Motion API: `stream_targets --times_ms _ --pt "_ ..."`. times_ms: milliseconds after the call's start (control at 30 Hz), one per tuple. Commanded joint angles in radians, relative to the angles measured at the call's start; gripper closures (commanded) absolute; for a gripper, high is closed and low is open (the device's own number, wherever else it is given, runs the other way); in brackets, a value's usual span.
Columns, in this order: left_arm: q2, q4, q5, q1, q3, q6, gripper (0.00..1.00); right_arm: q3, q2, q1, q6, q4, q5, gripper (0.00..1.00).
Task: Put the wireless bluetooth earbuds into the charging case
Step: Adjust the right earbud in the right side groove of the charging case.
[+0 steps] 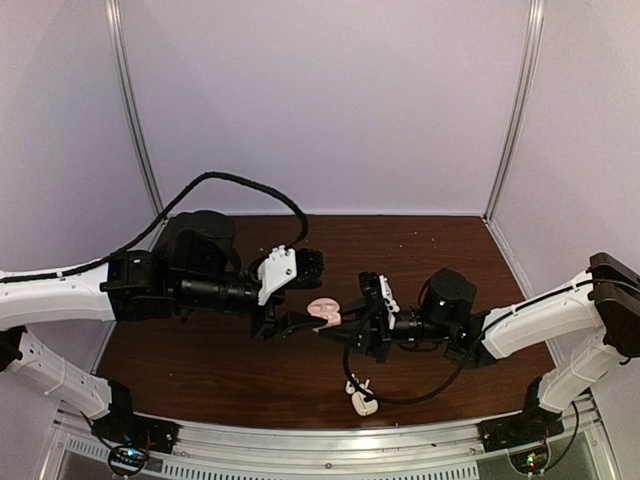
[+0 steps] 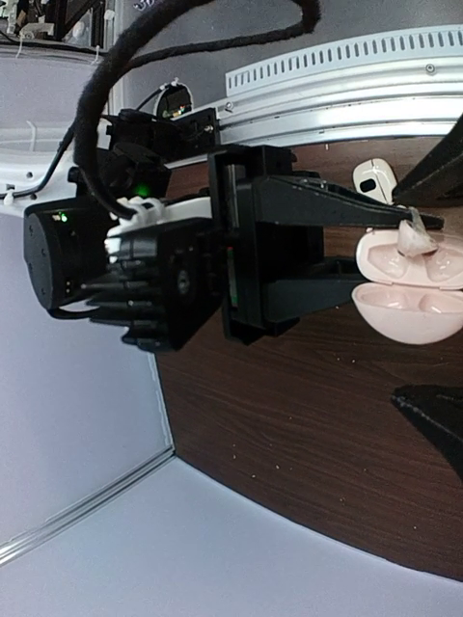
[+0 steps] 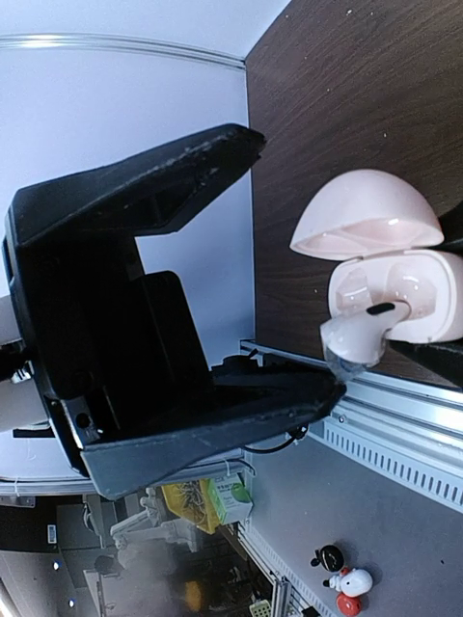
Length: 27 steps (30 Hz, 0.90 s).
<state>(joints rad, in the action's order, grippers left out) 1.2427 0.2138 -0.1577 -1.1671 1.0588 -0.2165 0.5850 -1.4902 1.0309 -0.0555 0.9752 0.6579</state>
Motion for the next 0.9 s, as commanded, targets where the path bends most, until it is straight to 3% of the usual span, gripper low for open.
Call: stream_targets --times_ms 0,667,867 --pt "0.01 -0.029 0.039 -0.003 0.03 0.007 0.37 0.03 0.021 0.004 0.006 -0.004 0.014 1.0" --pt "0.088 -0.069 0.142 -0.003 0.044 0.121 0.41 0.02 0.044 0.013 0.039 -0.023 -0.013 1.0" --pt "0.117 -0.08 0.142 -0.003 0.056 0.159 0.37 0.016 0.05 0.016 0.042 -0.025 -0.018 1.0"
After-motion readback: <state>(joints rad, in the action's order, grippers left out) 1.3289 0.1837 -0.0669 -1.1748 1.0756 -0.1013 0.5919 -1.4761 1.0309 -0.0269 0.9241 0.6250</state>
